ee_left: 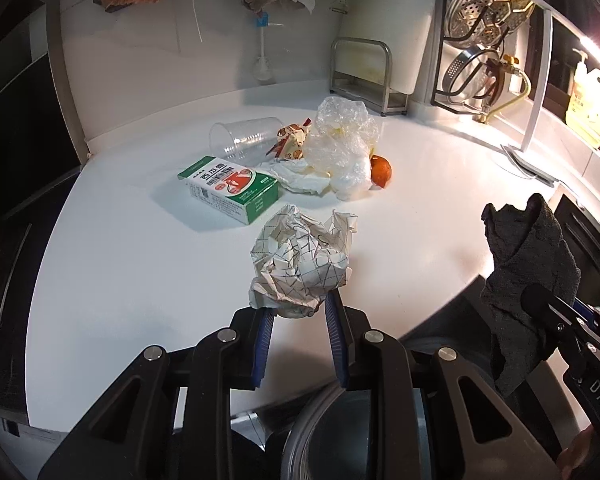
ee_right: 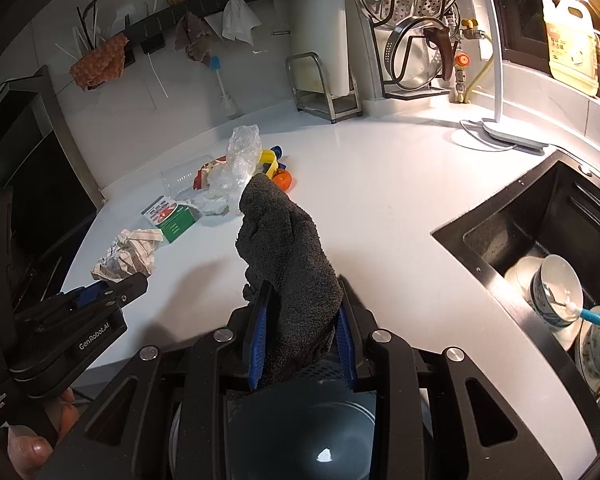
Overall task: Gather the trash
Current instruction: 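Carry the cloth and crumpled paper in both tools over the grey bin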
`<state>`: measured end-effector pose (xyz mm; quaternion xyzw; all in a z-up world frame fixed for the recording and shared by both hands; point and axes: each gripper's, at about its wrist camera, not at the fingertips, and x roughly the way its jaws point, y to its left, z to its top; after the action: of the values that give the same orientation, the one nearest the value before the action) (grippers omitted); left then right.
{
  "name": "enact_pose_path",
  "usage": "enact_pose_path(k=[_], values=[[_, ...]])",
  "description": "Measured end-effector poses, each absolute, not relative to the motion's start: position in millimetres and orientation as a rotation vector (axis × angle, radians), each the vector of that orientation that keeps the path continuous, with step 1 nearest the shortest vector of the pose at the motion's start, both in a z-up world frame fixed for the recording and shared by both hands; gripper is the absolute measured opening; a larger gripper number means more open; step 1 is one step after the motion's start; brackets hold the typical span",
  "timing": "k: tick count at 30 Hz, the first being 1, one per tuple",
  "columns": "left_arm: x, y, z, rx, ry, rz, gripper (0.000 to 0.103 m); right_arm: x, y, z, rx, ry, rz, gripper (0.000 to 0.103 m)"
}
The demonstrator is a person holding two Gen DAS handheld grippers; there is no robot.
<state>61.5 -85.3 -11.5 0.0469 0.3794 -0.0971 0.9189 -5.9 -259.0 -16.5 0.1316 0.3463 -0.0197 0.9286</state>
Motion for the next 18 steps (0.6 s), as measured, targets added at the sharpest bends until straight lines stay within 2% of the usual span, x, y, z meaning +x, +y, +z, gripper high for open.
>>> enact_pose_path(k=[18], values=[[-16.6, -88.4, -63.1, 0.169, 0.901, -0.318, 0.026, -99.4, -237.7, -55.4, 0.256, 0.821, -0.060, 0.029]])
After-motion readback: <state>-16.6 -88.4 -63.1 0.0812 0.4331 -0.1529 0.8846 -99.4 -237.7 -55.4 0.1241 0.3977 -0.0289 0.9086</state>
